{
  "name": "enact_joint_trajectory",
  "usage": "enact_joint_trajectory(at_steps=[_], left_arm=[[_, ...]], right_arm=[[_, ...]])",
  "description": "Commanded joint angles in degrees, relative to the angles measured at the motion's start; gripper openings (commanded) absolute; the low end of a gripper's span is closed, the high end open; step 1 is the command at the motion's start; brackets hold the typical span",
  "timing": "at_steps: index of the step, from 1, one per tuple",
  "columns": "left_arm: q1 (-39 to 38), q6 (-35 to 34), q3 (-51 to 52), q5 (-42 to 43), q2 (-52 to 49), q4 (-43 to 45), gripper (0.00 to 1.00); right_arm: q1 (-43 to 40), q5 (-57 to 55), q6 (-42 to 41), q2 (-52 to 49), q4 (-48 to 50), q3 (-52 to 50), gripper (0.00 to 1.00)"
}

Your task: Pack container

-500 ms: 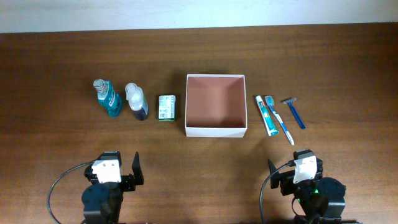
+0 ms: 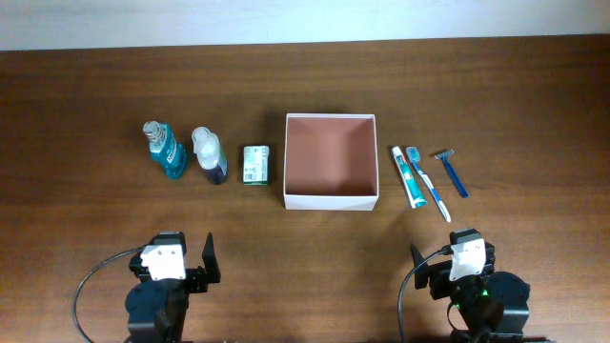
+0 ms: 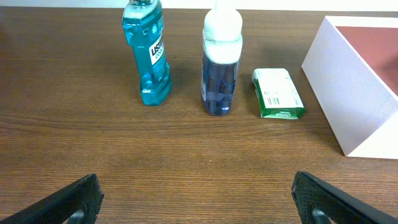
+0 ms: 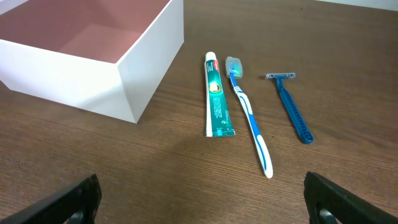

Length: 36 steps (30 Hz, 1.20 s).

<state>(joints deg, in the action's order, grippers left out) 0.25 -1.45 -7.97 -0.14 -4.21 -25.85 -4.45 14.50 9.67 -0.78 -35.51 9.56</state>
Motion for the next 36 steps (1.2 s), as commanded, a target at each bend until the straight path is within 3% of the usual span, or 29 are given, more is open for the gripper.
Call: enact_joint_trajectory(at_steps=[1,30,34,36], left_arm=[[0.3,0.9,0.5,0.8,0.6,0.3,0.99],[0.3,0.8,0.5,5.6,0.6,0.2,0.99],[0.3,-4.1,0.1,9.9,0.3,-0.7,0.99],[0.3,-10.2,-1.2,10.3,-1.5,-2.4,0.99]], right_arm=[[0.4,0.3,0.4,0.6,0.0,-0.3,0.99],[0.4,0.3,0.4,0.6,0.0,-0.3,0.99],[0.4,0.3,0.4,0.6,0.0,-0.3,0.99],[0.4,0.3,0.4,0.6,0.0,-0.3,0.99]])
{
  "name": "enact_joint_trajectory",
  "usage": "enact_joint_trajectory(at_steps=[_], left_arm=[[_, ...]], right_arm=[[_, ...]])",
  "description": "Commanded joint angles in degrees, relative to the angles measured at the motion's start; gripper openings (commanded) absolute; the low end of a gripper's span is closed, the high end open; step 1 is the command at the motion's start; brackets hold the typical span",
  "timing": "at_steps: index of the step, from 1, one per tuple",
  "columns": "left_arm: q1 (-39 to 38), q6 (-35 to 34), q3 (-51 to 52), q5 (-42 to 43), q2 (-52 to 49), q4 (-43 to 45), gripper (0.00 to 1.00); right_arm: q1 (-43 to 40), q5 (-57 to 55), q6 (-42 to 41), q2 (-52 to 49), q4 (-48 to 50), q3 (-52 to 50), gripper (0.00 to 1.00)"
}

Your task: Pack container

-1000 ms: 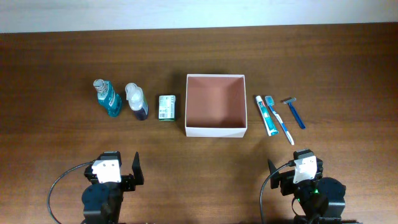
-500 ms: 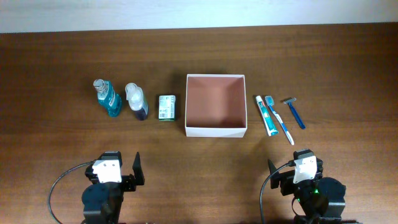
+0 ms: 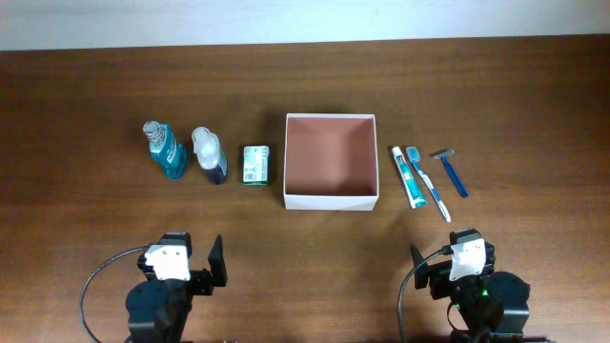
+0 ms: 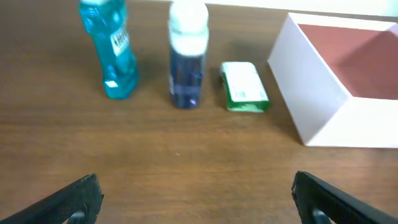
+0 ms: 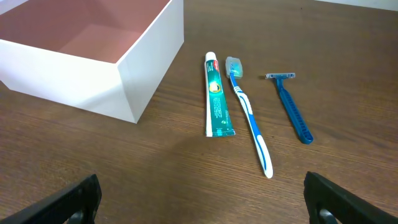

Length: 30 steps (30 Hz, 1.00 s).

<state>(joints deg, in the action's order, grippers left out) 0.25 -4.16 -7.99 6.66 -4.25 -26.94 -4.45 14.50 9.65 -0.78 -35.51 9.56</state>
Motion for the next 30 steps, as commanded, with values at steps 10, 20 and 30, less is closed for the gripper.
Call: enact_joint_trajectory(at_steps=[10,20,30], left_arm=[[0.3,-9.4,-24.9,1.8,-30.6,-3.8,0.99],[5.2,3.9,-77.5,-1.1,-73.1,-31.9,0.99],[10.3,9.6,-100.3,-1.6,-90.0,-34.9,0.99]], right_arm=[[0.4,0.3,0.4,0.6,0.0,-0.3,0.99],[0.4,0.3,0.4,0.6,0.0,-0.3,0.99],[0.4,0.3,0.4,0.6,0.0,-0.3,0.99]])
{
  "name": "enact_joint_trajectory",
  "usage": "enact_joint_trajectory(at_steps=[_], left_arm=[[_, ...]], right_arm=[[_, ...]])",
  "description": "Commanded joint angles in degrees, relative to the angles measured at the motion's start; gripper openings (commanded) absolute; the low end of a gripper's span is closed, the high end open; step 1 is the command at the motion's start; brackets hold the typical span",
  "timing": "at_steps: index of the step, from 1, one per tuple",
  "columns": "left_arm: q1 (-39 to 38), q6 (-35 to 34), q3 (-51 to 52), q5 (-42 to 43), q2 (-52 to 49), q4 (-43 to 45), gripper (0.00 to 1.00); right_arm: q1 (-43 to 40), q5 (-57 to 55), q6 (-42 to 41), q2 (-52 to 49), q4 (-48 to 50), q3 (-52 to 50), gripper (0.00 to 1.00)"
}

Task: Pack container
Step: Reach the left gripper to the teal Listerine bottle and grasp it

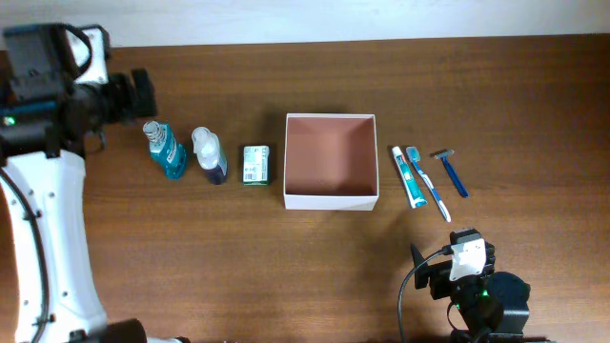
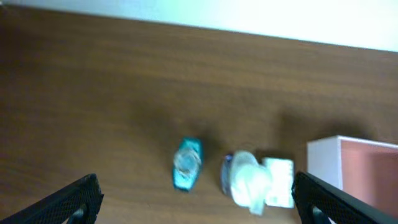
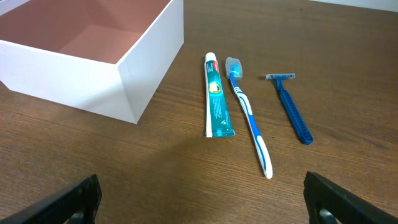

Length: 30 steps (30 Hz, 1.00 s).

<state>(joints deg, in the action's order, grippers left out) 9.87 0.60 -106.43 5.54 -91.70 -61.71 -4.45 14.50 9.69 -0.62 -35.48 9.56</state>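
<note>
An open white box (image 1: 331,200) with a reddish inside stands mid-table. Left of it stand a teal mouthwash bottle (image 1: 164,150), a blue bottle with a white cap (image 1: 209,155) and a green soap box (image 1: 254,164). Right of it lie a toothpaste tube (image 1: 408,177), a toothbrush (image 1: 428,183) and a blue razor (image 1: 450,172). My left gripper (image 1: 129,95) hangs open, high over the table's far left, just beyond the mouthwash bottle (image 2: 187,163). My right gripper (image 3: 202,205) is open near the front edge, short of the toothpaste tube (image 3: 217,96).
The white wall's edge runs along the table's far side (image 1: 305,29). My left arm's white link (image 1: 48,219) stretches over the table's left side. In the left wrist view the white box (image 2: 367,177) sits at the right edge.
My left arm has risen from the near left of the table to high over the far left, above the bottles, gripper still open. The right arm and all objects are unmoved.
Both grippers rested open at the front edge, the left facing the bottles. Then the left wrist had turned slightly right toward the box. Now the left gripper looks down on the bottles from high at the far left; the right has stayed put.
</note>
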Motion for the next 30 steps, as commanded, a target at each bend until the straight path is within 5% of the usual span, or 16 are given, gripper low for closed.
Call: enact_joint_trajectory(at_steps=[1,17,24,28,30], left_arm=[[0.7,5.9,-1.8,-0.4,-3.7,-0.6,0.99],[0.8,11.3,-1.8,-3.0,-22.2,-2.6,0.99],[0.8,11.3,-1.8,-2.7,-26.7,-3.3,0.89],[0.7,11.5,-1.8,-2.3,-27.4,-3.3,0.7],[0.7,11.5,-1.8,-2.3,-27.6,-3.5,0.69]], right_arm=[[0.4,0.3,0.3,0.4,0.0,-0.3,0.99],[0.4,0.3,0.3,0.4,0.0,-0.3,0.99],[0.4,0.3,0.3,0.4,0.0,-0.3,0.99],[0.4,0.3,0.3,0.4,0.0,-0.3,0.99],[0.4,0.3,0.3,0.4,0.0,-0.3,0.99]])
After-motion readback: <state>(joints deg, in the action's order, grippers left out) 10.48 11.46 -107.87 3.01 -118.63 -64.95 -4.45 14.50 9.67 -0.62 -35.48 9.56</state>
